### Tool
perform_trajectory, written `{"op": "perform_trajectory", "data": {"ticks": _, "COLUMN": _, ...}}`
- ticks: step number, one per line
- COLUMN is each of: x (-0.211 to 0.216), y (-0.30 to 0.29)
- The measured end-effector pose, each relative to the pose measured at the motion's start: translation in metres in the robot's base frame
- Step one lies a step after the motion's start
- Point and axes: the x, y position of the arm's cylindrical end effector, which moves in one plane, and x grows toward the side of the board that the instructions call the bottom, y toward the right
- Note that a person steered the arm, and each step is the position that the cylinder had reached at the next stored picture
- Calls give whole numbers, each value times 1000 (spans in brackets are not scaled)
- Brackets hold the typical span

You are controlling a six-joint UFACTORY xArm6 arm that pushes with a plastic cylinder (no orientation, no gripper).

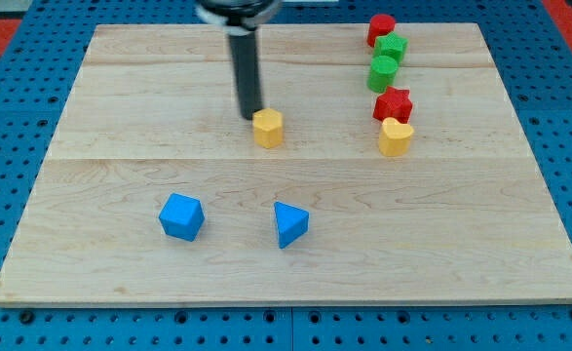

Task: Push the red star into the yellow hexagon

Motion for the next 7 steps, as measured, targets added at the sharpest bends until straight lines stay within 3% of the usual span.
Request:
{"op": "perform_trajectory", "data": {"ticks": 1, "x": -42, "y": 48}}
{"op": "perform_trajectory", "data": {"ticks": 2, "x": -45, "y": 87}}
{"op": "perform_trajectory", "data": {"ticks": 5, "x": -37, "y": 170}}
{"op": "perform_trajectory", "data": {"ticks": 6, "x": -34, "y": 224}}
{"op": "perform_trajectory", "data": {"ticks": 7, "x": -6, "y": 223}}
